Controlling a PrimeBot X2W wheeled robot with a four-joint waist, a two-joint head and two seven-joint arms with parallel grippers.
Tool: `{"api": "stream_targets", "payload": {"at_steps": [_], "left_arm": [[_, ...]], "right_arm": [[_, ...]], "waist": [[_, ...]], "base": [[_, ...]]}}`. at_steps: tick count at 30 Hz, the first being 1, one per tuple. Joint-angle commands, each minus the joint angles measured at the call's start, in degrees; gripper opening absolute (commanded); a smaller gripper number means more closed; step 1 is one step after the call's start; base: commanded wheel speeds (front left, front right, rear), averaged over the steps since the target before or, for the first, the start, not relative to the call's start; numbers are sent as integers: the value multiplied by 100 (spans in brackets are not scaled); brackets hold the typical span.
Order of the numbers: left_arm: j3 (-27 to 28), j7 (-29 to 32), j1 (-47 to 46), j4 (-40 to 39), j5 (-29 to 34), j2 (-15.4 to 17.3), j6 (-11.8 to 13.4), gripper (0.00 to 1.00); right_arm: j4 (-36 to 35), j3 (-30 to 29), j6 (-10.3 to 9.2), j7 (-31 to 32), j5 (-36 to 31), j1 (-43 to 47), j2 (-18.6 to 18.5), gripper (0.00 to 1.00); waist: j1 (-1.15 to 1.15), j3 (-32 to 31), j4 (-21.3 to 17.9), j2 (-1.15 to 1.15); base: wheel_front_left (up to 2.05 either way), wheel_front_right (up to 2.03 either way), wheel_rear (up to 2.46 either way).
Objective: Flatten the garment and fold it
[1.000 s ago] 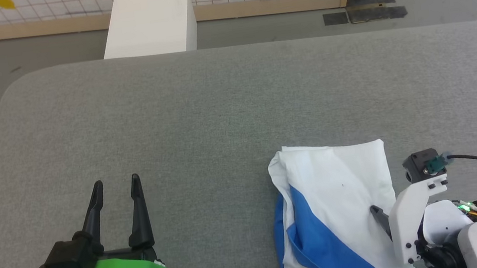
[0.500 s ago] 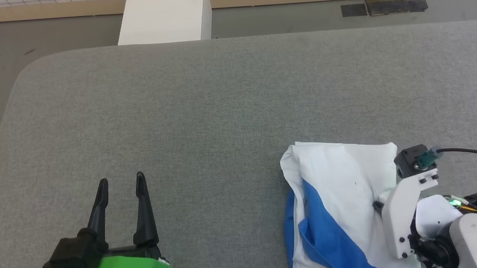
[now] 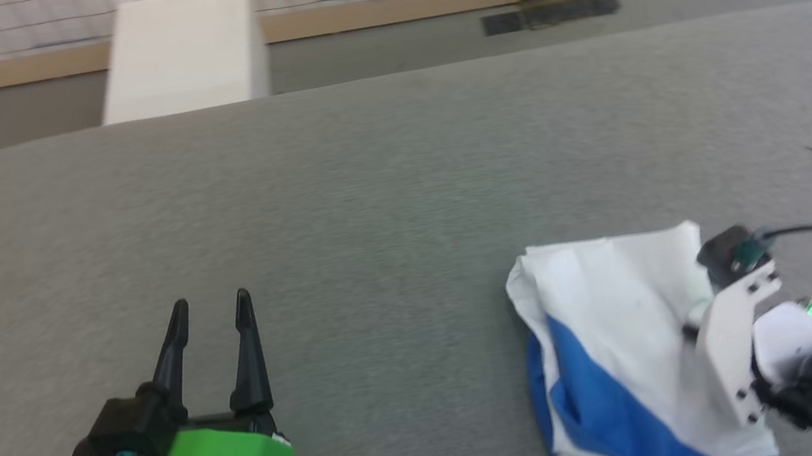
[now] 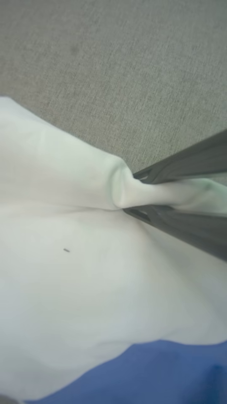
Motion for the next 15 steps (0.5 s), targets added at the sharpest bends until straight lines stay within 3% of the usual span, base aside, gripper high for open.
{"api": "stream_targets", "payload": {"at_steps": [1, 8, 15], "left_arm": [[-7, -26, -169, 10, 32, -3, -45, 100], [-51, -26, -599, -31, 151, 61, -38, 100], [-31, 70, -1006, -298, 292, 239, 33, 100]], "right_arm": [[-36, -41, -12, 19, 97, -185, -91, 0], [208, -267, -12, -97, 161, -870, -650, 0], [702, -535, -12, -389, 111, -1682, -1229, 0]], "waist": [[0, 286, -871, 0], [0, 939, -1366, 0], [0, 1822, -1239, 0]], "base": [[0, 0, 0], [0, 0, 0], [0, 0, 0]]}}
